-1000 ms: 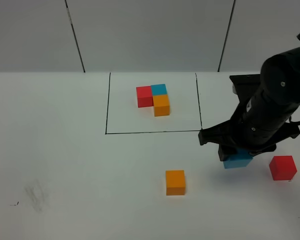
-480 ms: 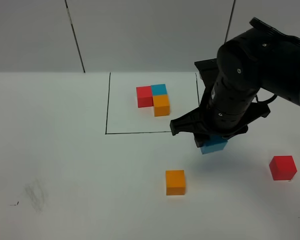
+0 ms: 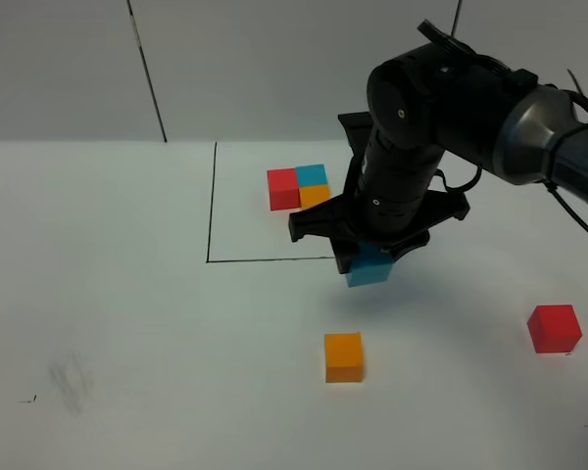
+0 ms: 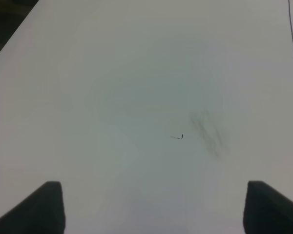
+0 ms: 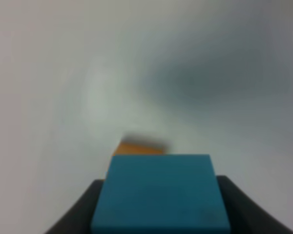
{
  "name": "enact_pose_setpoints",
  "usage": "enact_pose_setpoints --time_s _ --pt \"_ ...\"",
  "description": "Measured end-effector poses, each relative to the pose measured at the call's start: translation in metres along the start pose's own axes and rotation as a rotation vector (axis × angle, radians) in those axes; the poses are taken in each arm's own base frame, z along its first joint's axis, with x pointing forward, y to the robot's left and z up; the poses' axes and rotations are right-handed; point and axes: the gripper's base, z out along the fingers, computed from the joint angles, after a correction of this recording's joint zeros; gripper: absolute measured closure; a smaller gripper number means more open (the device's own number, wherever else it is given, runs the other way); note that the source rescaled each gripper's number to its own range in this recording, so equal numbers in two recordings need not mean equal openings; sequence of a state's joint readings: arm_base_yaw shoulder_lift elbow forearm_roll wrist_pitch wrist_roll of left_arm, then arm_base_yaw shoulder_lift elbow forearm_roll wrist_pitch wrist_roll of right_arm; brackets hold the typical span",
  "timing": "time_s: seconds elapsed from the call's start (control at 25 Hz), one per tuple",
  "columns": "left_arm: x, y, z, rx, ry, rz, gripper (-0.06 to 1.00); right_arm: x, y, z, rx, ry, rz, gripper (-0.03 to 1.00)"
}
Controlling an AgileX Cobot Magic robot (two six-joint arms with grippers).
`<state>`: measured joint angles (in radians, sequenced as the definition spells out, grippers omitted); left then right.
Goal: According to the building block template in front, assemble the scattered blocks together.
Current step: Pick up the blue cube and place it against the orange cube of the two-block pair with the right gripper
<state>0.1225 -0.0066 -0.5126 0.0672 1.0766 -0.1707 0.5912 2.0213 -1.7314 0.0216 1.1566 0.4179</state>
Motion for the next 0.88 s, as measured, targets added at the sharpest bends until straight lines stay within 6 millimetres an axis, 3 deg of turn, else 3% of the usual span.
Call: enact_pose_setpoints --time_s 0.36,0.88 --pt "0.000 0.000 0.000 -0.001 0.000 0.001 0.10 -0.020 0.008 0.027 0.004 0.022 0.005 0.96" --pt "0.000 0.000 0.000 -0.002 0.000 0.002 0.10 -0.031 -0.002 0.033 -0.010 -0.024 0.031 0.96"
